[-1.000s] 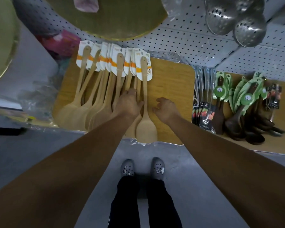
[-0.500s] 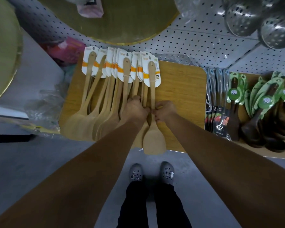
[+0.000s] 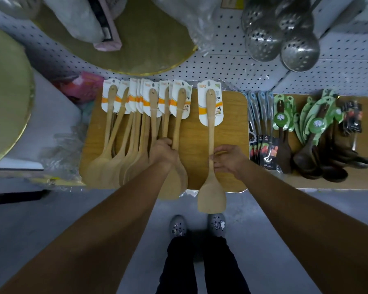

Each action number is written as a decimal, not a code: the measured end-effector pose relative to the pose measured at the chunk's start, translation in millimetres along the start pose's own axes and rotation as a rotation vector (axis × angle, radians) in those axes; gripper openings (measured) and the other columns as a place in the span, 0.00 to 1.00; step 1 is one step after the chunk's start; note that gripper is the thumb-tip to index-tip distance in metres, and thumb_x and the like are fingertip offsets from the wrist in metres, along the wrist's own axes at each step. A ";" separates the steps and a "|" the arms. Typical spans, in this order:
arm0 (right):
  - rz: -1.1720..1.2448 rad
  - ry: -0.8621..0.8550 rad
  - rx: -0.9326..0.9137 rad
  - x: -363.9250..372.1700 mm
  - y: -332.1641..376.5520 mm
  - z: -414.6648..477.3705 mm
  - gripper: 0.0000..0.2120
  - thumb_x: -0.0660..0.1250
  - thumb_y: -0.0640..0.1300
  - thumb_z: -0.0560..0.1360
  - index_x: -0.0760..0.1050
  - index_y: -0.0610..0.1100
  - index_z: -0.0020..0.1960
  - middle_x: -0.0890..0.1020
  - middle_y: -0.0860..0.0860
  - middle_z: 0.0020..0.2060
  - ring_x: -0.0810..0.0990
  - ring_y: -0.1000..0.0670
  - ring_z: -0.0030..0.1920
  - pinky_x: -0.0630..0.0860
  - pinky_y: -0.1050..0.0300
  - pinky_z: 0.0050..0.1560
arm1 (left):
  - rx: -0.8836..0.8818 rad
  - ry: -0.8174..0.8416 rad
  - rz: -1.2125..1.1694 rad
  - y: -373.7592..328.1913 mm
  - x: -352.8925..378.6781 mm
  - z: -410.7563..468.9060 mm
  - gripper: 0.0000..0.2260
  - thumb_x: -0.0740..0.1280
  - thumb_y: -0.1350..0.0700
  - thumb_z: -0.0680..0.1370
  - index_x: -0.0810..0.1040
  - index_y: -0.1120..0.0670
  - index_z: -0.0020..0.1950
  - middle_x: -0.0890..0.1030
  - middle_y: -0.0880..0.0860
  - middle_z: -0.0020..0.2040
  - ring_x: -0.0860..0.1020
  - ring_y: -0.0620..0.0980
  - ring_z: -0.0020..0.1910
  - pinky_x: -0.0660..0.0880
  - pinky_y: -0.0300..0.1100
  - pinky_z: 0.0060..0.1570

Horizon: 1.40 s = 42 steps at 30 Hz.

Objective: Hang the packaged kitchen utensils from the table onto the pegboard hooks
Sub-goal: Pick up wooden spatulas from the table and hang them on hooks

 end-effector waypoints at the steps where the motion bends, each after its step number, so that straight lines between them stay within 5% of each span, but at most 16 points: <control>1: 0.011 -0.005 -0.005 -4.8 -3.7 -6.6 0.12 0.72 0.32 0.74 0.77 0.37 0.56 0.85 0.37 0.47 0.85 0.42 0.40 0.85 0.53 0.36 | -0.025 0.025 -0.028 2.4 -0.1 -6.1 0.06 0.71 0.62 0.74 0.79 0.52 0.46 0.84 0.56 0.52 0.81 0.55 0.53 0.77 0.45 0.56; 5: 0.085 -0.004 -0.031 -23.1 -25.7 -40.1 0.11 0.72 0.29 0.74 0.77 0.36 0.55 0.84 0.35 0.52 0.85 0.45 0.41 0.85 0.51 0.44 | -0.031 0.082 -0.105 13.6 0.7 -34.4 0.16 0.74 0.67 0.70 0.72 0.48 0.35 0.81 0.55 0.40 0.80 0.54 0.45 0.77 0.45 0.50; 10: 0.153 -0.060 -0.047 -54.5 -61.2 -87.9 0.10 0.72 0.29 0.73 0.77 0.37 0.52 0.83 0.36 0.55 0.85 0.37 0.51 0.80 0.38 0.57 | 0.088 0.198 -0.130 3.0 5.7 -92.0 0.12 0.74 0.68 0.69 0.80 0.57 0.48 0.77 0.48 0.37 0.77 0.47 0.38 0.72 0.32 0.40; 13: 0.202 -0.097 -0.053 -79.1 -80.4 -118.0 0.10 0.73 0.30 0.73 0.78 0.36 0.53 0.83 0.35 0.56 0.85 0.36 0.53 0.81 0.40 0.58 | 0.114 0.270 -0.196 -12.6 15.0 -131.5 0.13 0.75 0.69 0.69 0.79 0.55 0.47 0.78 0.51 0.40 0.77 0.46 0.39 0.72 0.24 0.37; 18: 0.301 -0.179 -0.105 -143.9 -99.2 -179.2 0.10 0.70 0.30 0.75 0.80 0.33 0.55 0.85 0.35 0.51 0.86 0.38 0.51 0.84 0.57 0.41 | 0.157 0.382 -0.269 -59.1 41.1 -194.3 0.16 0.76 0.70 0.68 0.80 0.48 0.40 0.82 0.48 0.38 0.80 0.47 0.41 0.77 0.39 0.48; 22: 0.432 -0.270 -0.150 -209.2 -126.4 -222.7 0.07 0.71 0.29 0.74 0.80 0.33 0.52 0.85 0.37 0.46 0.87 0.44 0.41 0.85 0.55 0.44 | 0.270 0.509 -0.284 -116.5 74.1 -252.5 0.14 0.75 0.69 0.70 0.81 0.49 0.42 0.83 0.46 0.37 0.80 0.41 0.39 0.77 0.33 0.44; 27: 0.563 -0.372 -0.249 -300.0 -169.1 -281.6 0.05 0.71 0.29 0.74 0.81 0.36 0.48 0.86 0.39 0.42 0.87 0.45 0.38 0.85 0.54 0.44 | 0.378 0.625 -0.272 -189.4 139.0 -336.8 0.13 0.74 0.70 0.70 0.81 0.61 0.53 0.82 0.55 0.44 0.79 0.48 0.43 0.79 0.33 0.42; 37: 0.723 -0.581 -0.348 -495.6 -267.2 -392.9 0.09 0.72 0.32 0.74 0.80 0.36 0.54 0.87 0.42 0.43 0.87 0.44 0.43 0.85 0.50 0.49 | 0.516 0.813 -0.246 -293.6 291.1 -504.0 0.16 0.74 0.70 0.70 0.78 0.63 0.57 0.82 0.54 0.45 0.81 0.42 0.41 0.77 0.32 0.40; 42: 0.799 -0.661 -0.387 -570.4 -297.3 -416.4 0.05 0.72 0.34 0.75 0.81 0.39 0.51 0.87 0.39 0.47 0.86 0.38 0.48 0.83 0.43 0.54 | 0.539 0.885 -0.226 -341.0 358.3 -549.7 0.15 0.75 0.69 0.71 0.80 0.60 0.56 0.83 0.55 0.47 0.81 0.50 0.48 0.80 0.38 0.47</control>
Point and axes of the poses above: each hand's wrist, its own z-axis towards the middle knuckle, its own x-axis out of the palm, y = z × x, the point moved 8 cm from there along z, towards the middle knuckle
